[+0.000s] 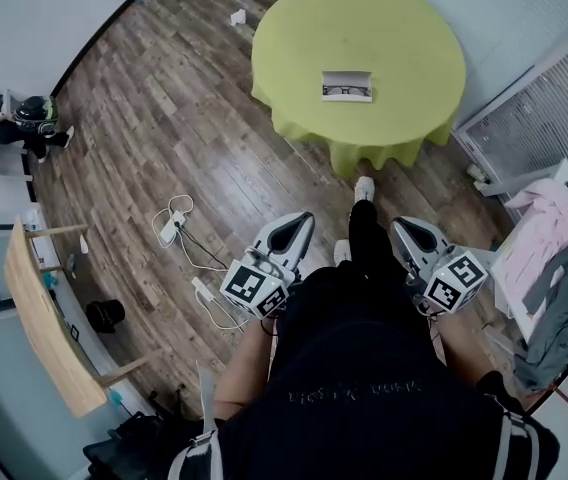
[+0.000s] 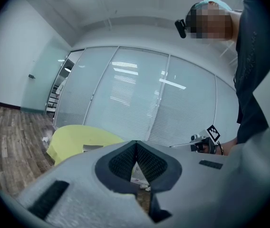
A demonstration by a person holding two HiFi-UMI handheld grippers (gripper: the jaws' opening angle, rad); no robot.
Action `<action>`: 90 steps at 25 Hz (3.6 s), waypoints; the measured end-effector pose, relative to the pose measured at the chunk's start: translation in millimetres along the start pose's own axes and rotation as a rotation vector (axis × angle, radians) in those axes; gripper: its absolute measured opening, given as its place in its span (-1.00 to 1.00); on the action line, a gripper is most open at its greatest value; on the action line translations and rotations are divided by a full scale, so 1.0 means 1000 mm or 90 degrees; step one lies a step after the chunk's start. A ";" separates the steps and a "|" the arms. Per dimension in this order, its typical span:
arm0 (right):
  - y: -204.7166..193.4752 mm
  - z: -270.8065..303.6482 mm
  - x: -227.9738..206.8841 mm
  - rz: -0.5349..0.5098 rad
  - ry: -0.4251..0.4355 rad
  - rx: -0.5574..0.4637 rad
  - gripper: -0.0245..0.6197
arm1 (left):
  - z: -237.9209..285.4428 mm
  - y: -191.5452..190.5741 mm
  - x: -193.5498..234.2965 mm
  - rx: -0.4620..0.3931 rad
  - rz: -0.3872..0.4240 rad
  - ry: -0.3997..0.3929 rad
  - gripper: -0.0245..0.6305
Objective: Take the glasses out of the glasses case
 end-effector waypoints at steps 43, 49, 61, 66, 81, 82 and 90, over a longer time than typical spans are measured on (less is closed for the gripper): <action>0.105 0.221 -0.230 0.037 0.048 0.101 -0.82 | 0.235 0.053 0.178 0.029 -0.013 0.079 -0.87; 0.104 0.234 -0.233 0.020 0.062 0.120 -0.82 | 0.236 0.050 0.182 0.047 -0.014 0.090 -0.87; 0.070 0.271 -0.232 -0.181 0.096 0.247 -0.82 | 0.241 0.033 0.198 0.075 -0.012 0.052 -0.87; 0.050 0.289 -0.241 -0.242 0.097 0.310 -0.82 | 0.239 0.024 0.210 0.084 -0.014 0.052 -0.87; -0.011 0.327 -0.275 -0.322 0.114 0.473 -0.82 | 0.230 0.020 0.241 0.077 -0.038 0.075 -0.87; -0.016 0.329 -0.279 -0.328 0.116 0.483 -0.82 | 0.229 0.020 0.242 0.077 -0.041 0.077 -0.87; -0.043 0.343 -0.300 -0.418 0.149 0.573 -0.82 | 0.222 0.014 0.249 0.084 -0.057 0.093 -0.87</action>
Point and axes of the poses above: the fingertips, and each gripper's own axes: z forward along the fingers, x to its left, y out of its top, the point moved 1 cm from there along -z, backward along the fingers, and after that the axes turned 8 degrees about -x, right-handed, at the moved point
